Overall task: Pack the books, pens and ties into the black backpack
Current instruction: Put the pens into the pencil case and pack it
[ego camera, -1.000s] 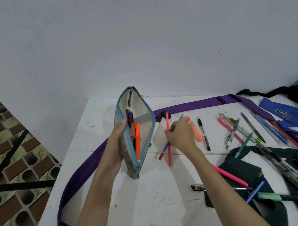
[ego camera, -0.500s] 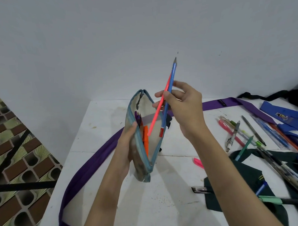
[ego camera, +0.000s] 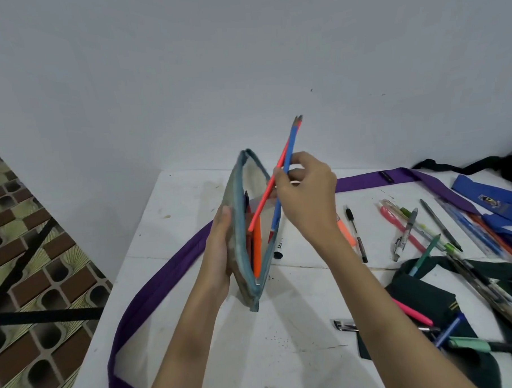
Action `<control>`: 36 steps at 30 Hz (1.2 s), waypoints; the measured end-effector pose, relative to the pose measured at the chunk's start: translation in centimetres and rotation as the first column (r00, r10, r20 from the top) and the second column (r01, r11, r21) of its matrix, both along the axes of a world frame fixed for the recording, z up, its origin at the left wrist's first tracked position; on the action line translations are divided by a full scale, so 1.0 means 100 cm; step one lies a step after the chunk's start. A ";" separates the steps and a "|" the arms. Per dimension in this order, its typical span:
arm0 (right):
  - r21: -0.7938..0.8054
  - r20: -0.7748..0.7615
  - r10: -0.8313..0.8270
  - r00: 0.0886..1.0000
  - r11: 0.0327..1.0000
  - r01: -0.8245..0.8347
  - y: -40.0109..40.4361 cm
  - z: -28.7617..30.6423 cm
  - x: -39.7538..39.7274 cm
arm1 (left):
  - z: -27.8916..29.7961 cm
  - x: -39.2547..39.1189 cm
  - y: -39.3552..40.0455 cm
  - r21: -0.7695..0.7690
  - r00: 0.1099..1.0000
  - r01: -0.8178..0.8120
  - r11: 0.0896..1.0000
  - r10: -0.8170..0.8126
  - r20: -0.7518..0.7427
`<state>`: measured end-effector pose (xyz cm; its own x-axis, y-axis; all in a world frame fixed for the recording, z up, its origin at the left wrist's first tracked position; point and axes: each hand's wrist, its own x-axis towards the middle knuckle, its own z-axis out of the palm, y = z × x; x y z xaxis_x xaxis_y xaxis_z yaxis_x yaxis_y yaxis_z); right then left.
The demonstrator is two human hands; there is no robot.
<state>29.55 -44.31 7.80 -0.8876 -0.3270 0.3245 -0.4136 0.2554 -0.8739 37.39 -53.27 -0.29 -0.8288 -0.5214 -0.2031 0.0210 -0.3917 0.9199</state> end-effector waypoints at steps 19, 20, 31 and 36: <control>0.570 -0.006 0.199 0.980 0.806 -0.160 -0.017 -0.001 0.015 | 0.003 -0.003 0.005 0.057 0.998 -0.060 0.997 0.058 0.031; 0.567 -0.005 0.197 0.980 0.808 -0.159 -0.018 0.000 0.014 | 0.005 -0.003 0.006 0.060 0.998 -0.059 0.996 0.057 0.041; 0.144 0.070 -0.007 0.998 0.990 -0.003 0.011 0.007 -0.026 | 0.004 0.000 -0.006 0.159 0.998 -0.051 0.986 0.046 0.035; 0.555 0.160 -0.078 0.984 0.832 -0.024 0.017 -0.047 -0.059 | 0.008 0.001 -0.008 0.172 1.000 0.007 0.985 -0.012 0.026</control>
